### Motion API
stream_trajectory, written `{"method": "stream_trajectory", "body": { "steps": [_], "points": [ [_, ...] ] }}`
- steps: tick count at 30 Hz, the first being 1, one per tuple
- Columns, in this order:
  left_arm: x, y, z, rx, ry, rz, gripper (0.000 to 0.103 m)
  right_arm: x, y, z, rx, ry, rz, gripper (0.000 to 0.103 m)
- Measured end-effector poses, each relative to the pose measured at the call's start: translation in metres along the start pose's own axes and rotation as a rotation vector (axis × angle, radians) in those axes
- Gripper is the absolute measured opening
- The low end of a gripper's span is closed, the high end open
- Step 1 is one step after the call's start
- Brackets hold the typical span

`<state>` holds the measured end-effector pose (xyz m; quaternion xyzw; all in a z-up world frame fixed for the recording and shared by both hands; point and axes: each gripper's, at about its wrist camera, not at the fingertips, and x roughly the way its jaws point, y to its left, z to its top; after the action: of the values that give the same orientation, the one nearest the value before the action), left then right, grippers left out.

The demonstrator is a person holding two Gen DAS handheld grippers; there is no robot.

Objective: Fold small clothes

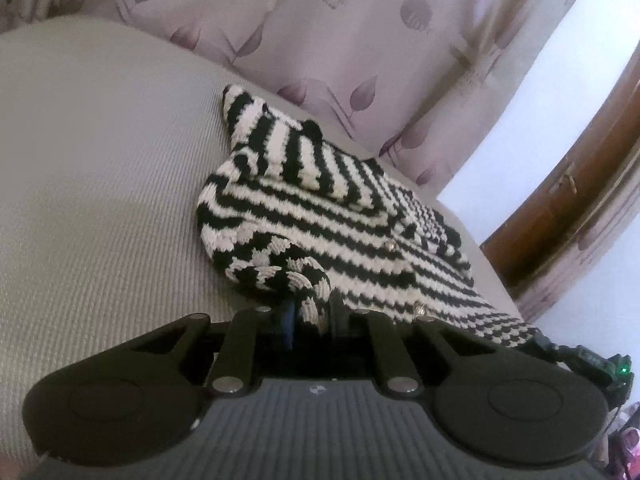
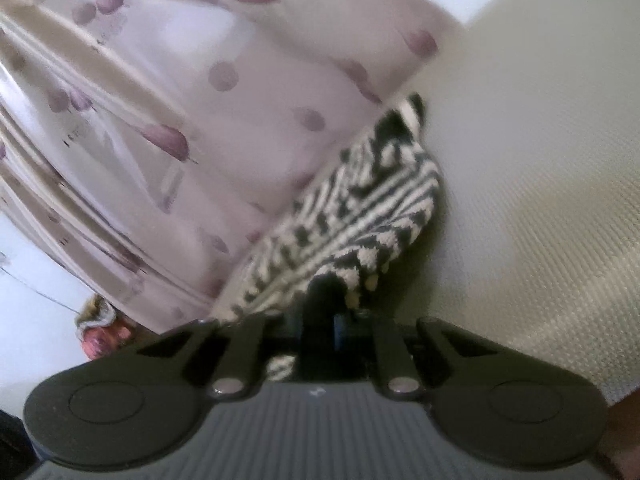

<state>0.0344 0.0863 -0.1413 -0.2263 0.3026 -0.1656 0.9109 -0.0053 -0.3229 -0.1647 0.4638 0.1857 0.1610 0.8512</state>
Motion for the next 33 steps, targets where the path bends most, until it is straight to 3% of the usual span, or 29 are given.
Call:
{"method": "stream_trajectory", "body": {
  "steps": [11, 33],
  "points": [
    [-0.011, -0.03, 0.019, 0.064, -0.137, 0.006, 0.015, 0.008, 0.01, 0.019, 0.073, -0.065, 0.109, 0.013],
    [0.031, -0.053, 0.105, 0.025, -0.33, 0.017, 0.015, 0.06, 0.027, 0.115, -0.004, -0.117, 0.116, 0.013]
  ]
}}
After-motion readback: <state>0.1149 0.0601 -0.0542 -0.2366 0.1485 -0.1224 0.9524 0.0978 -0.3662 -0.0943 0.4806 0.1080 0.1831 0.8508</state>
